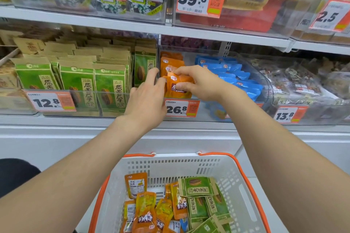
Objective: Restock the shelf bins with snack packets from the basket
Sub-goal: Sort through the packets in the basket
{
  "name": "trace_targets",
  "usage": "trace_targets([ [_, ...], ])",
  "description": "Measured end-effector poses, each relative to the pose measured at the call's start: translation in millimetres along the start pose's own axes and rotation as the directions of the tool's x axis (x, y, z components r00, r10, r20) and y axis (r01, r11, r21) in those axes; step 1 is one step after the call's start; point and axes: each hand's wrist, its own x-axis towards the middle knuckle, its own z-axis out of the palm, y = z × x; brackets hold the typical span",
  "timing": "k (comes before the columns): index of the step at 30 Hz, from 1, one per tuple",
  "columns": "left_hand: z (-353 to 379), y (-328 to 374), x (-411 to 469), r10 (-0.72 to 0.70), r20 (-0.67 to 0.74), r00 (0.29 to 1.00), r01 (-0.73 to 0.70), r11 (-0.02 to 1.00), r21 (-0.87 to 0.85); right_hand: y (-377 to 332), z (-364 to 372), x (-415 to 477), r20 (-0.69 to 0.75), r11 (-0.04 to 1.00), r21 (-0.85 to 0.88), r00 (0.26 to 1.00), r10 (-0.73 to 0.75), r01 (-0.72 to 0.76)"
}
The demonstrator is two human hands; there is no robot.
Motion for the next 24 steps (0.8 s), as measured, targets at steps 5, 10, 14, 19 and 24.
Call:
trace_targets([
  [5, 1, -4, 2, 0.033, -0.034, 0.999, -0.035, 0.998, -0.047, -1, 15, 0, 0.119, 0.994, -0.103, 0.991, 0.059, -0.047],
  [10, 2, -3, 2, 0.033, -0.012, 0.999, -0.034, 0.998, -0.061, 2, 18, -15, -0.267, 0.994, 0.029, 0.957, 0.111, -0.107],
  [14, 6, -2, -1, 0.036, 0.009, 0.999, -0.036, 0.999, -0.032, 3, 26, -15, -0.519, 0.897, 0.358, 0.744, 0.422, -0.259],
  [19, 8, 3, -5, 0.075, 0.019, 0.997, -0.077, 0.992, 0.099, -2, 31, 16, -0.221, 0.769, 0.448, 0.777, 0.589, -0.455],
  [24, 9, -1, -1, 0.069, -0.015, 0.998, -0.068, 0.996, 0.059, -25, 29, 48, 0.068, 0.484, 0.613, 0.652, 0.755, -0.624],
])
